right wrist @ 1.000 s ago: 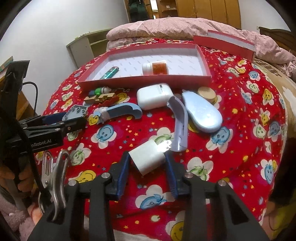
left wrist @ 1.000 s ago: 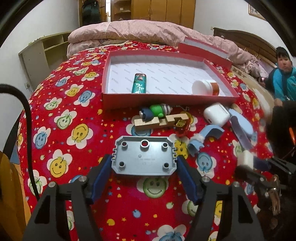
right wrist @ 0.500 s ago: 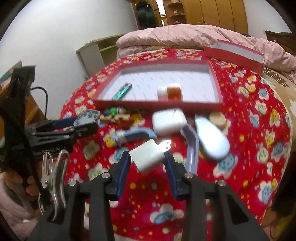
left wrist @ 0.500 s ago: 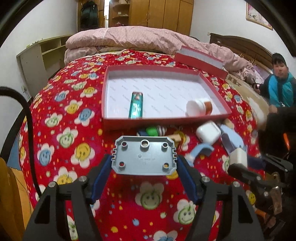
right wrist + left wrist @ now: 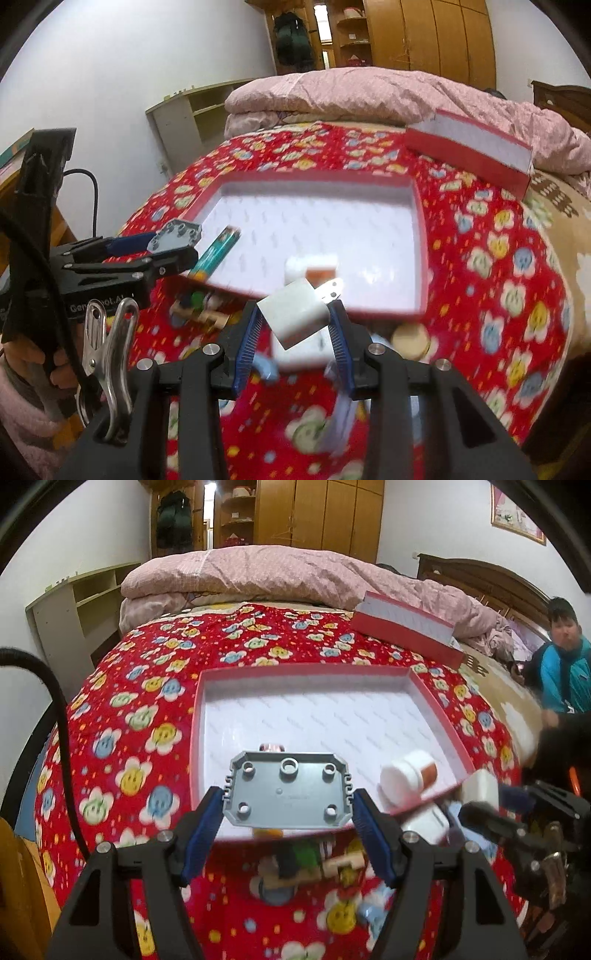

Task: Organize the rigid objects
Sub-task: 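Carry the grey plate and white charger into the tray with both grippers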

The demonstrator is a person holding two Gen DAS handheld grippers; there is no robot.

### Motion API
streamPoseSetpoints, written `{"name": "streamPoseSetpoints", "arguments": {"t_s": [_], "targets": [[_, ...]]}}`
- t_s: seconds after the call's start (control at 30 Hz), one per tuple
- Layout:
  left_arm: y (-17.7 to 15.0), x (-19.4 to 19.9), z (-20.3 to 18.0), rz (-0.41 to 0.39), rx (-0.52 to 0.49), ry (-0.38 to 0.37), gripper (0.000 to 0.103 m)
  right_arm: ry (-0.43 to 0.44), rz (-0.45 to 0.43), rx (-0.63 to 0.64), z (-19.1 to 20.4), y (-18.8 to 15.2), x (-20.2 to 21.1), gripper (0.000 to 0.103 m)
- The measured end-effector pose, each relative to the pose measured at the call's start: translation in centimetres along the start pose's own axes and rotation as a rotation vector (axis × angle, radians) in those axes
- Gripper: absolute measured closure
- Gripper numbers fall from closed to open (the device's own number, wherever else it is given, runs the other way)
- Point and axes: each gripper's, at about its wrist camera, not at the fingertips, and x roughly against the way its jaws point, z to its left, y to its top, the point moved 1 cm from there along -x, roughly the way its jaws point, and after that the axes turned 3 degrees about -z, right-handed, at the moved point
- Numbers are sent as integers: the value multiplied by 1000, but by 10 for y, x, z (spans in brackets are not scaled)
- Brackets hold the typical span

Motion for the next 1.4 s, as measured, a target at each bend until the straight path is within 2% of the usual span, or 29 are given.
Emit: {"name": "streamPoseSetpoints", "arguments": {"t_s": [0.17, 0.4, 0.8, 1.0, 1.4], "targets": [[20, -20, -2, 2, 7, 7, 30, -6, 8, -6, -11, 23, -23, 65], [39, -57, -1, 38, -5, 29, 30, -17, 26, -22, -25, 38, -59, 65], [43, -102, 8, 84, 19, 46, 30, -77, 42, -6, -33, 45, -99, 65], [43, -110, 5, 73, -16, 72, 30, -79, 60, -19, -38, 43, -112, 65], [45, -113, 2, 58, -30, 81, 30, -95, 31, -16, -37, 42, -117, 65]]}}
